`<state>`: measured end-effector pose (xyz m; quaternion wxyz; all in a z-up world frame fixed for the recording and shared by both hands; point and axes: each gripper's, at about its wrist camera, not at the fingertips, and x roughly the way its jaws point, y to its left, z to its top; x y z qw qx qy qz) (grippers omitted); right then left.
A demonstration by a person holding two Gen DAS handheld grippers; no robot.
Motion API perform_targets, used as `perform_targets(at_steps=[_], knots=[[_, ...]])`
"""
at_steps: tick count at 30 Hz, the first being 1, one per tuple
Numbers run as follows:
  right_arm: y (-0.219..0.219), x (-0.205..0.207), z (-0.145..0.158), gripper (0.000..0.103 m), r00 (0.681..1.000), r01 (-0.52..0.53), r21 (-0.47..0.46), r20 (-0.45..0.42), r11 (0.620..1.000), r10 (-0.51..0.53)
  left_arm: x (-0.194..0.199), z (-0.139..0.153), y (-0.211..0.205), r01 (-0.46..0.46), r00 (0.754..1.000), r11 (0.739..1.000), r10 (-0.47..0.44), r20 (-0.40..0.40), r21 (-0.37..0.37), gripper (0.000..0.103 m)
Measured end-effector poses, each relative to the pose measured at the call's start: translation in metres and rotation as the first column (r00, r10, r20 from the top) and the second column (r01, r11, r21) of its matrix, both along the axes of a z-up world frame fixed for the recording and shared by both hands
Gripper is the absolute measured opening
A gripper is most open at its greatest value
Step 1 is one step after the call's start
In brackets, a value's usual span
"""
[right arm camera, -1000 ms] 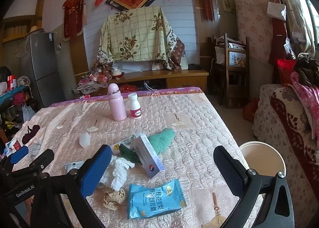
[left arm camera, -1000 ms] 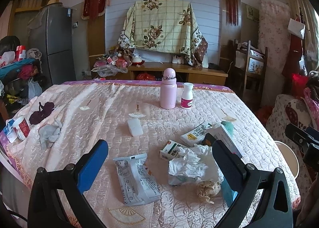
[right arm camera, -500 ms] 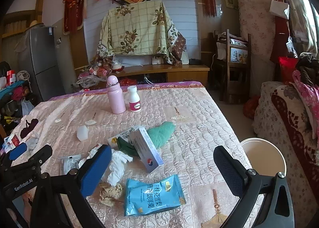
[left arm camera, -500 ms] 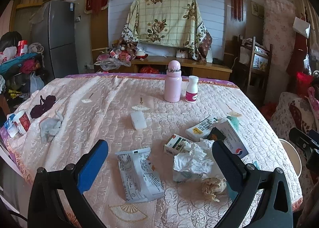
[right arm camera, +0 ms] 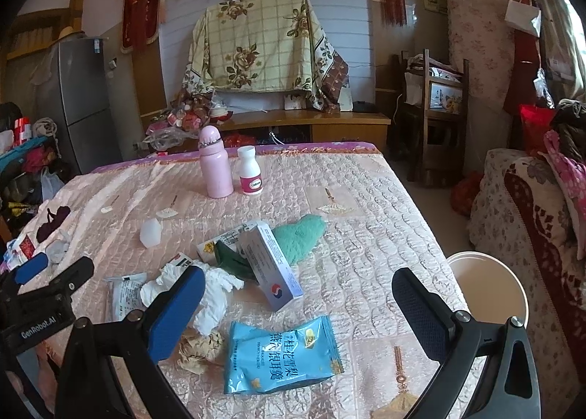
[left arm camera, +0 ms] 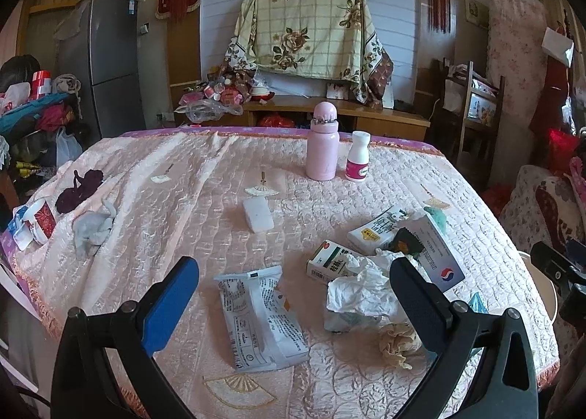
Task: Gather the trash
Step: 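Grasp the grey wrapper with the left tool while the right tool grasps the crumpled tissue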
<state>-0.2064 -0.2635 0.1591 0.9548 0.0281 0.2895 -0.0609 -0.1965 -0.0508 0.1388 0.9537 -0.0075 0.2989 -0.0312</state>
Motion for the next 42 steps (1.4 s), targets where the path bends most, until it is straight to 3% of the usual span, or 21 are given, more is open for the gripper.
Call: perform_targets(at_steps=[7, 14, 19, 22, 27, 30, 39, 41, 42], knots=[[-0.012, 0.001, -0.012, 0.103, 0.999, -0.017, -0.019, -0.047, 1.000, 0.016, 0.003, -0.005, 0.018, 0.050, 0.997, 0.999, -0.049, -0.054, 0.003, 0.103], [-0.035, -0.002, -0.045, 0.103, 0.985, -0.056, -0.015, -0.164, 0.998, 0.053, 0.008, -0.024, 0.036, 0.118, 0.984, 0.993, -0.113, -0.138, 0.024, 0.103], [-0.044, 0.003, -0.076, 0.103, 0.961, -0.095, 0.048, -0.257, 0.994, 0.104, 0.011, -0.036, 0.046, 0.133, 0.975, 0.991, -0.130, -0.181, 0.007, 0.103], [-0.043, 0.004, -0.083, 0.103, 0.954, -0.114, 0.087, -0.268, 0.990, 0.133, 0.019, -0.051, 0.057, 0.125, 0.962, 0.992, -0.123, -0.243, -0.007, 0.103], [-0.033, 0.015, -0.088, 0.103, 0.949, -0.132, 0.100, -0.274, 0.986, 0.155, 0.032, -0.071, 0.072, 0.067, 0.954, 0.998, -0.065, -0.292, -0.004, 0.103], [-0.026, 0.026, -0.084, 0.103, 0.943, -0.161, 0.155, -0.268, 0.975, 0.198, 0.043, -0.080, 0.072, 0.049, 0.949, 0.999, -0.054, -0.311, -0.022, 0.103], [0.040, 0.081, -0.071, 0.103, 0.908, -0.296, 0.244, -0.227, 0.923, 0.351, 0.081, -0.108, 0.071, -0.007, 0.931, 0.997, -0.022, -0.365, -0.078, 0.103], [0.054, 0.097, -0.078, 0.100, 0.897, -0.307, 0.251, -0.246, 0.918, 0.367, 0.087, -0.112, 0.072, -0.017, 0.925, 0.994, -0.024, -0.378, -0.106, 0.103], [0.060, 0.104, -0.084, 0.087, 0.889, -0.311, 0.259, -0.260, 0.914, 0.376, 0.089, -0.114, 0.072, -0.014, 0.924, 0.993, -0.033, -0.380, -0.121, 0.103]])
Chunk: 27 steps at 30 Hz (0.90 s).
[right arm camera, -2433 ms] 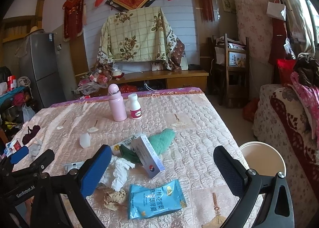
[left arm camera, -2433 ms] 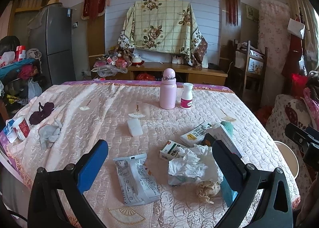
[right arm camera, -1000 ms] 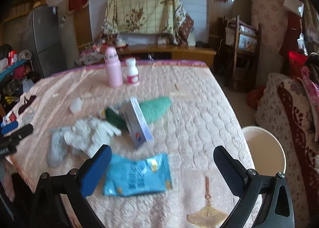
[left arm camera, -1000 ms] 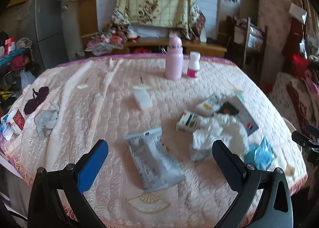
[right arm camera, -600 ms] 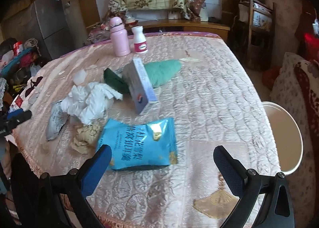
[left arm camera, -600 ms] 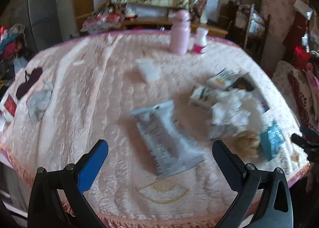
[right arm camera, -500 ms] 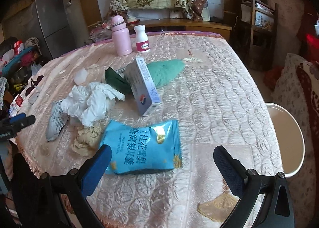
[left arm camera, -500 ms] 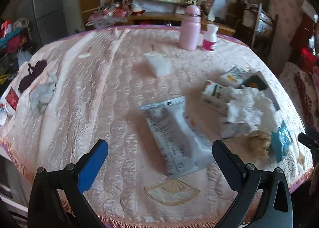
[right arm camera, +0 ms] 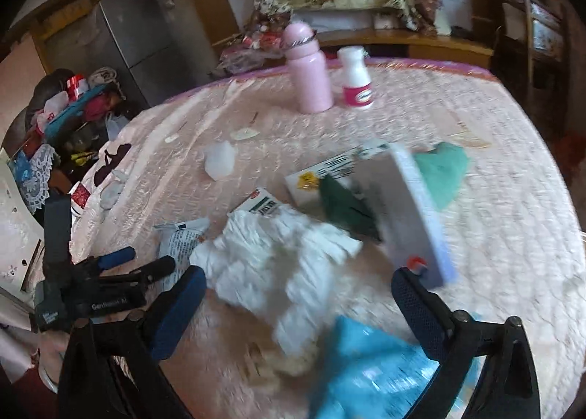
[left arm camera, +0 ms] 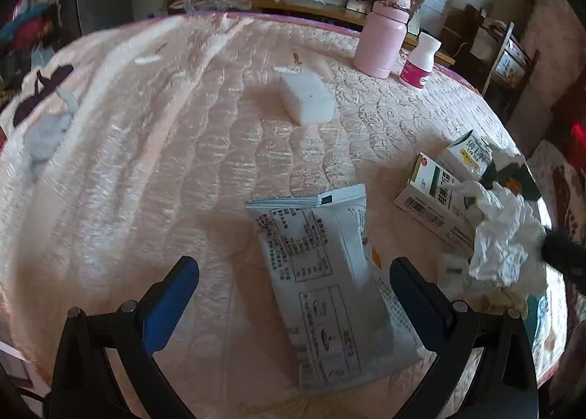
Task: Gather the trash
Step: 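Grasp the grey wrapper with the left tool while the right tool grasps the crumpled tissue, then carry the tissue to the white bucket and open the right tool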
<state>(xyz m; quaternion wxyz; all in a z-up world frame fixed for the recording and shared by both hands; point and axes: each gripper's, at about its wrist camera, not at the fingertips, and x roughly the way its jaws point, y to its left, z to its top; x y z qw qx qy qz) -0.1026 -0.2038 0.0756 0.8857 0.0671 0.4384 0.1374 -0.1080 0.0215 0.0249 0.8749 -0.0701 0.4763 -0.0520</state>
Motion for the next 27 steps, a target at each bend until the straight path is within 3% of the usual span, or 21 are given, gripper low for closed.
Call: perform_targets(at_steps=[1, 2, 3, 4, 7, 12, 18, 22, 27], knots=[[0.004, 0.007, -0.005, 0.062, 1.000, -0.008, 0.003, -0.023, 1.000, 0.008, 0.001, -0.001, -0.001, 0.007, 1.000, 1.000, -0.007, -0.001, -0.009, 0.098], [0.004, 0.011, -0.010, 0.046, 0.999, -0.011, 0.006, -0.040, 1.000, 0.011, 0.002, -0.003, -0.001, 0.013, 1.000, 1.000, -0.013, -0.002, -0.012, 0.091], [0.005, 0.015, -0.016, 0.032, 0.998, -0.011, 0.014, -0.066, 1.000, 0.012, 0.003, -0.005, -0.003, 0.023, 1.000, 1.000, -0.023, -0.013, -0.013, 0.070], [0.004, 0.017, -0.020, 0.031, 0.997, -0.011, 0.025, -0.080, 1.000, 0.013, 0.004, -0.006, -0.005, 0.032, 0.999, 0.999, -0.032, -0.022, -0.009, 0.061], [-0.001, 0.012, -0.021, 0.018, 0.997, -0.006, 0.041, -0.070, 0.999, 0.008, 0.003, -0.002, -0.007, 0.061, 0.998, 0.998, -0.062, -0.021, -0.022, 0.053], [-0.023, -0.010, 0.012, 0.012, 1.000, -0.002, 0.097, 0.003, 0.995, 0.001, -0.005, 0.013, -0.005, 0.073, 0.997, 0.997, -0.073, 0.009, -0.030, 0.050], [-0.049, -0.029, 0.052, 0.010, 0.994, 0.023, 0.123, 0.100, 0.992, -0.035, -0.023, 0.062, -0.011, 0.110, 0.990, 0.994, -0.109, 0.086, -0.006, 0.049], [-0.074, -0.042, 0.072, 0.011, 0.985, 0.063, 0.122, 0.153, 0.991, -0.082, -0.031, 0.097, -0.040, 0.180, 0.975, 0.984, -0.178, 0.137, -0.003, 0.049], [-0.114, -0.056, 0.080, 0.010, 0.973, 0.140, 0.112, 0.169, 0.984, -0.158, -0.032, 0.116, -0.093, 0.271, 0.950, 0.963, -0.268, 0.159, 0.000, 0.049]])
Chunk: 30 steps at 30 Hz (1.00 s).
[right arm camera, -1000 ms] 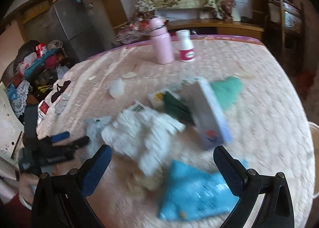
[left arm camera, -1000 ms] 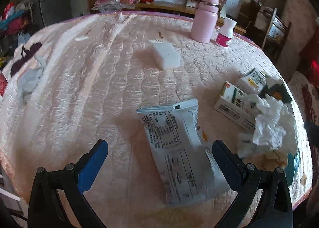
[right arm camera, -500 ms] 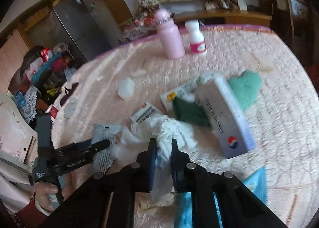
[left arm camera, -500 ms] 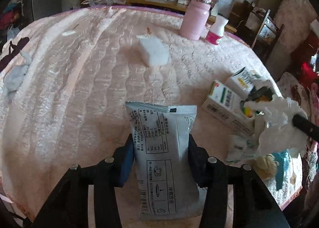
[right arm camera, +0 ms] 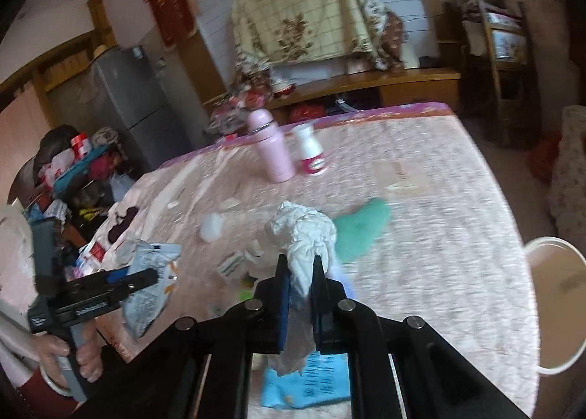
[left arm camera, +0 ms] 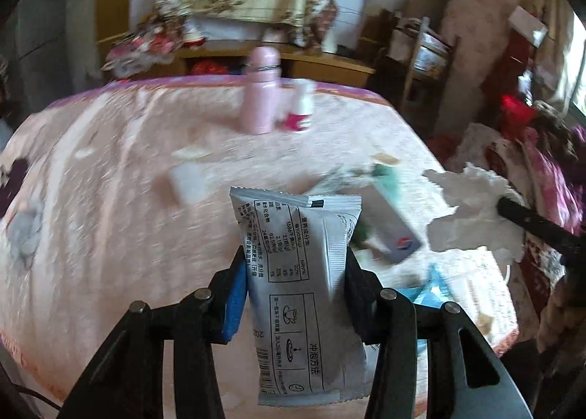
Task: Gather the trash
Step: 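Carry the tissue to the white bucket and open the right tool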
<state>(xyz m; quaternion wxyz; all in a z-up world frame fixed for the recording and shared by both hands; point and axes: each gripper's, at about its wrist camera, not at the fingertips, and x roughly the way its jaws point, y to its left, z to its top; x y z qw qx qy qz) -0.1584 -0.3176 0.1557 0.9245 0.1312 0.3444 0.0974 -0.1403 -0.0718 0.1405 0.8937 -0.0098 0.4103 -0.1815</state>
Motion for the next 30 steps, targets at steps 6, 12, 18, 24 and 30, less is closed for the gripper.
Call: perform_targets(at_steps=[6, 12, 18, 24, 30], knots=[[-0.056, -0.016, -0.001, 0.011, 0.994, 0.105, -0.029, -0.010, 0.994, -0.105, -0.006, 0.013, -0.085, 0.128, 0.992, 0.992, -0.127, 0.005, -0.012, 0.049], [-0.121, -0.032, -0.007, 0.011, 0.972, 0.231, -0.081, -0.034, 0.970, -0.234, -0.013, 0.013, -0.174, 0.236, 0.972, 0.972, -0.236, -0.012, 0.004, 0.049], [-0.189, -0.044, -0.024, 0.011, 0.923, 0.366, -0.132, -0.073, 0.921, -0.378, -0.015, 0.007, -0.259, 0.317, 0.947, 0.949, -0.316, -0.058, 0.003, 0.050], [-0.255, -0.058, -0.048, 0.011, 0.860, 0.479, -0.151, -0.119, 0.865, -0.497, -0.013, -0.007, -0.329, 0.369, 0.926, 0.930, -0.367, -0.089, 0.003, 0.050], [-0.299, -0.063, -0.068, 0.011, 0.809, 0.544, -0.173, -0.152, 0.821, -0.568, 0.001, -0.031, -0.381, 0.379, 0.919, 0.925, -0.376, -0.121, -0.001, 0.051]])
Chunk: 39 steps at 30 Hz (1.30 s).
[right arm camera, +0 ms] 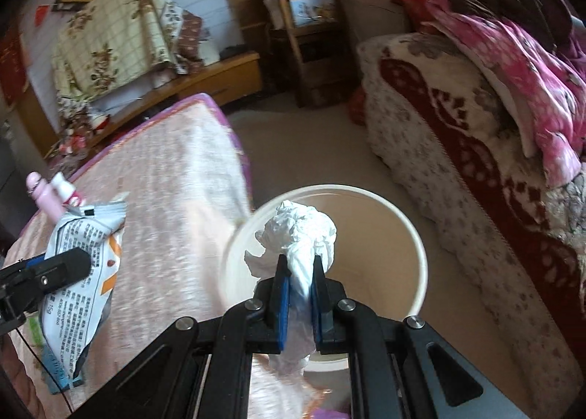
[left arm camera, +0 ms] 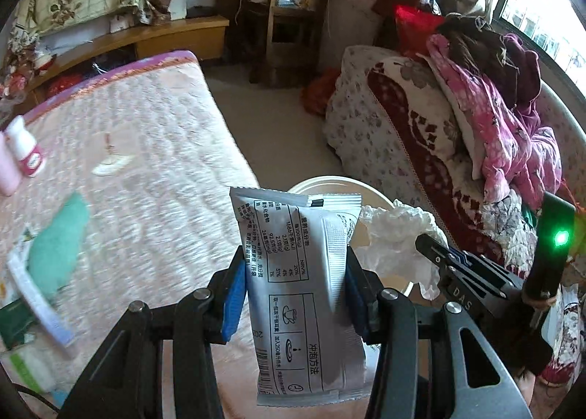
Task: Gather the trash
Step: 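Carry the tissue to the white bucket and open the right tool, then drop the wrapper into the bucket with the left tool, return to bed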
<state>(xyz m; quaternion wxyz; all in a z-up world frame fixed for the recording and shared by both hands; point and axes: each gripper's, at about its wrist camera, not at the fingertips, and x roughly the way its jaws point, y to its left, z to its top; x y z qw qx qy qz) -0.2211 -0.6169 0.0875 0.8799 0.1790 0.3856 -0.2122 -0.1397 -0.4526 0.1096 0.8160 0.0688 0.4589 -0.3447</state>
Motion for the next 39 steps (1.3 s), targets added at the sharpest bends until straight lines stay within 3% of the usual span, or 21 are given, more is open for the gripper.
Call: perform_targets(at_steps=[8, 12, 21, 39], knots=[[-0.029, 0.001, -0.019, 0.012, 0.998, 0.070, 0.037, 0.001, 0.997, -0.070, 0.014, -0.016, -0.024, -0.029, 0.999, 1.000, 0.029, -0.018, -0.009, 0.056], [-0.033, 0.005, -0.031, 0.013, 0.995, 0.102, 0.065, -0.011, 0.993, -0.101, 0.019, -0.022, -0.030, -0.025, 0.999, 1.000, 0.025, -0.026, -0.018, 0.071], [-0.039, 0.005, -0.048, 0.022, 0.992, 0.122, 0.114, -0.040, 0.986, -0.119, 0.018, -0.023, -0.015, -0.056, 0.997, 0.998, 0.055, -0.060, -0.028, 0.071], [0.004, -0.001, -0.012, 0.023, 0.998, 0.056, 0.038, 0.023, 0.998, -0.057, -0.023, 0.023, 0.041, -0.080, 0.994, 0.995, 0.084, 0.067, -0.053, 0.081]])
